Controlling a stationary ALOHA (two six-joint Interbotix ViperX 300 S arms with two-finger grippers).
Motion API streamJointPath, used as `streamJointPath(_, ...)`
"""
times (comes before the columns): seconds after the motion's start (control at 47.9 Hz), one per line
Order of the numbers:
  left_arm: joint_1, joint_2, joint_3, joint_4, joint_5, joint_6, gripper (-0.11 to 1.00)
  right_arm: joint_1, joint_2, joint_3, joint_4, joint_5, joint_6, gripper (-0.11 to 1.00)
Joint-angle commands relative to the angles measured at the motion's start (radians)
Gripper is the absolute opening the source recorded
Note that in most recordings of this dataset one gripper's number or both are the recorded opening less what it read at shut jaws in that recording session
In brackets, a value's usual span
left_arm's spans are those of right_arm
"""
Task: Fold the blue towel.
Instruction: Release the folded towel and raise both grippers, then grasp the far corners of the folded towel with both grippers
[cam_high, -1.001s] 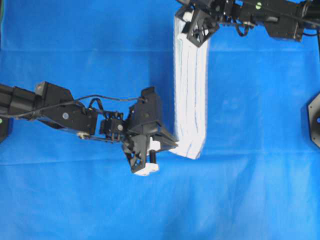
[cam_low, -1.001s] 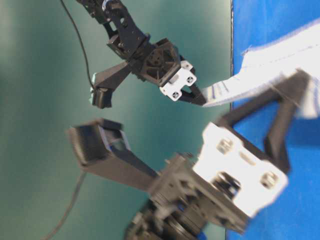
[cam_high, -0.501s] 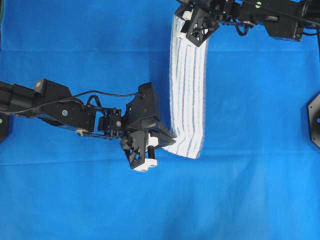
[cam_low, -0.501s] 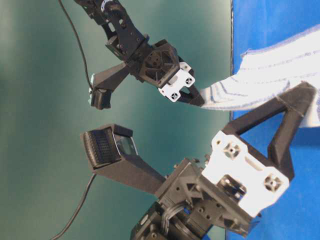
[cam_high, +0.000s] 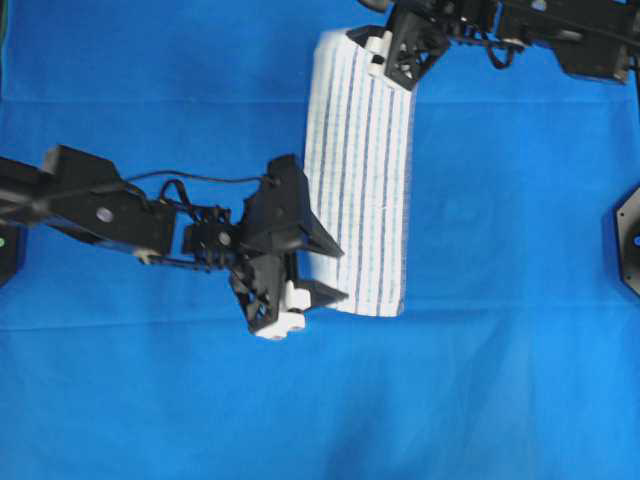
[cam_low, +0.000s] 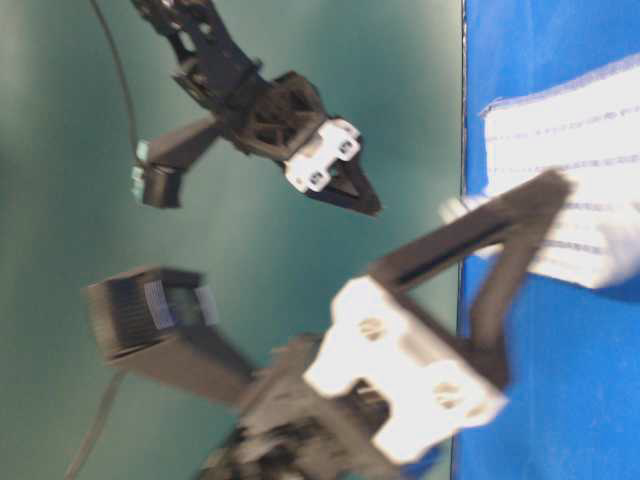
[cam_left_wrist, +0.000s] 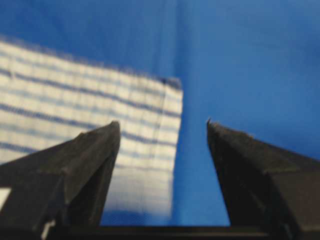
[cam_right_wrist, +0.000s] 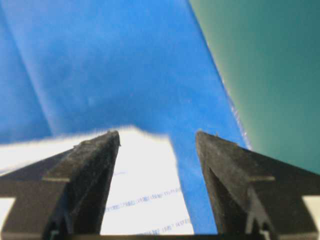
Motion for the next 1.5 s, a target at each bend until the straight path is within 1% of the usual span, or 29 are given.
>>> streamJointPath(0.0, 0.023, -0.091, -0.005, 0.005, 0.032, 0.026, 0.61, 0.018, -0.08, 0.011, -0.002, 0.0, 0.0, 0.57)
streamJointPath(0.104, 0.046, -0.155, 0.012, 0.006, 0.04, 0.087, 0.61, 0.043, -0.143, 0.055, 0.0, -0.003, 0.0, 0.53)
streamJointPath(0.25, 0.097, -0.225, 0.041, 0.006, 0.035, 0.186, 0.61, 0.092, -0.256, 0.149, 0.002, -0.034, 0.008, 0.53)
streamJointPath(0.313, 0.123, -0.255, 0.057, 0.005, 0.031, 0.21, 0.61, 0.109, -0.305, 0.193, 0.003, -0.067, 0.014, 0.53)
streamJointPath(0.438, 0.179, -0.319, 0.104, 0.006, -0.002, 0.245, 0.61, 0.144, -0.419, 0.295, 0.028, -0.156, 0.015, 0.53)
streamJointPath(0.501, 0.207, -0.348, 0.135, 0.005, -0.034, 0.255, 0.61, 0.166, -0.48, 0.339, 0.044, -0.195, 0.015, 0.53)
streamJointPath(0.605, 0.245, -0.397, 0.192, 0.005, -0.089, 0.268, 0.61, 0.199, -0.575, 0.41, 0.058, -0.249, 0.015, 0.53)
streamJointPath(0.688, 0.262, -0.44, 0.238, 0.005, -0.124, 0.273, 0.61, 0.219, -0.644, 0.465, 0.078, -0.279, 0.017, 0.53)
streamJointPath(0.876, 0.272, -0.546, 0.342, 0.005, -0.206, 0.273, 0.61, 0.227, -0.715, 0.568, 0.129, -0.322, 0.015, 0.53)
streamJointPath(0.96, 0.272, -0.577, 0.382, 0.005, -0.247, 0.273, 0.61, 0.227, -0.718, 0.604, 0.138, -0.364, 0.017, 0.53)
streamJointPath(1.043, 0.272, -0.597, 0.411, 0.006, -0.278, 0.273, 0.61, 0.229, -0.716, 0.621, 0.138, -0.393, 0.017, 0.53)
streamJointPath(1.126, 0.27, -0.603, 0.422, 0.005, -0.282, 0.272, 0.61, 0.229, -0.709, 0.623, 0.14, -0.405, 0.017, 0.53)
streamJointPath(1.398, 0.275, -0.581, 0.408, 0.005, -0.287, 0.273, 0.61, 0.227, -0.71, 0.62, 0.14, -0.405, 0.015, 0.53)
streamJointPath(1.481, 0.285, -0.566, 0.397, 0.005, -0.287, 0.273, 0.61, 0.216, -0.709, 0.617, 0.14, -0.405, 0.014, 0.53)
